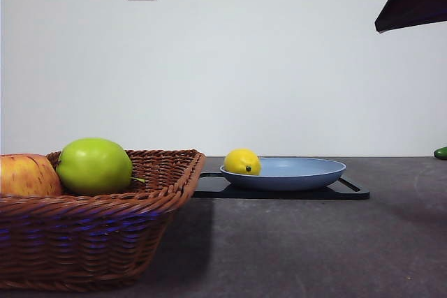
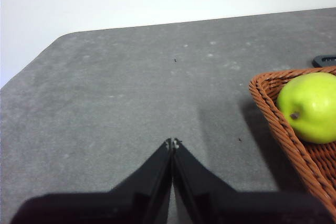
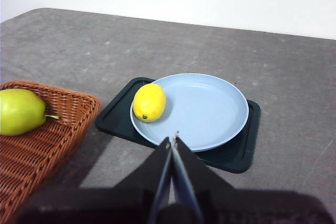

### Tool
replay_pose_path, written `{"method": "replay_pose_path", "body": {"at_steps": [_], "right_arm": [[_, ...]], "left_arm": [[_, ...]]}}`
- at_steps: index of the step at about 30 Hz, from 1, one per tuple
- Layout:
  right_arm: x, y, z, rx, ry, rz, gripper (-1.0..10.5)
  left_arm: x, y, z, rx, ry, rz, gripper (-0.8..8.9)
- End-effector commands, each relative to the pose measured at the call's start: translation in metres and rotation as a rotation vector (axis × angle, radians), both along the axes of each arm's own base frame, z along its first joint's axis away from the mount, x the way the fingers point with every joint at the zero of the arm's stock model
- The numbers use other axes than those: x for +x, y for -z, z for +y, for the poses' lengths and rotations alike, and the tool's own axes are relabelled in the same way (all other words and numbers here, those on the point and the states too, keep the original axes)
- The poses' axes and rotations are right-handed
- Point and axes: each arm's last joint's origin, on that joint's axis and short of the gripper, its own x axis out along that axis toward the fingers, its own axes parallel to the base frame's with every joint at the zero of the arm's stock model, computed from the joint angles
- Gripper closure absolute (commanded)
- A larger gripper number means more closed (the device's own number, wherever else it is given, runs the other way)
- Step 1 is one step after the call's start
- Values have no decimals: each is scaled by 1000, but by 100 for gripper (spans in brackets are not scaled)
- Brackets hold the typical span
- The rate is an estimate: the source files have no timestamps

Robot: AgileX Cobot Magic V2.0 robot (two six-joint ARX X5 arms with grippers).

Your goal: Take the lemon from the basket,put the lemon in the plate,hand out the plate

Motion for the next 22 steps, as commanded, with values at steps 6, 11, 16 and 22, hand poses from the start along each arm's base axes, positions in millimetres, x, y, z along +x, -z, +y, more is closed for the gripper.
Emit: {"method": "replay_pose_path", "body": {"at_steps": [6,11,16,22], "right_arm": [[0,-3,1,18,-2,-7,944],[0,-3,1,18,-2,-7,944],[0,-3,1,18,-2,-7,944],[0,-3,1,18,-2,-7,944]], "left_arm": [[0,3,0,-21,-7,-1,805],[1,3,0,-22,-6,-2,805],[1,3,0,-22,5,-2,805],[1,3,0,-22,4,-1,805]]}}
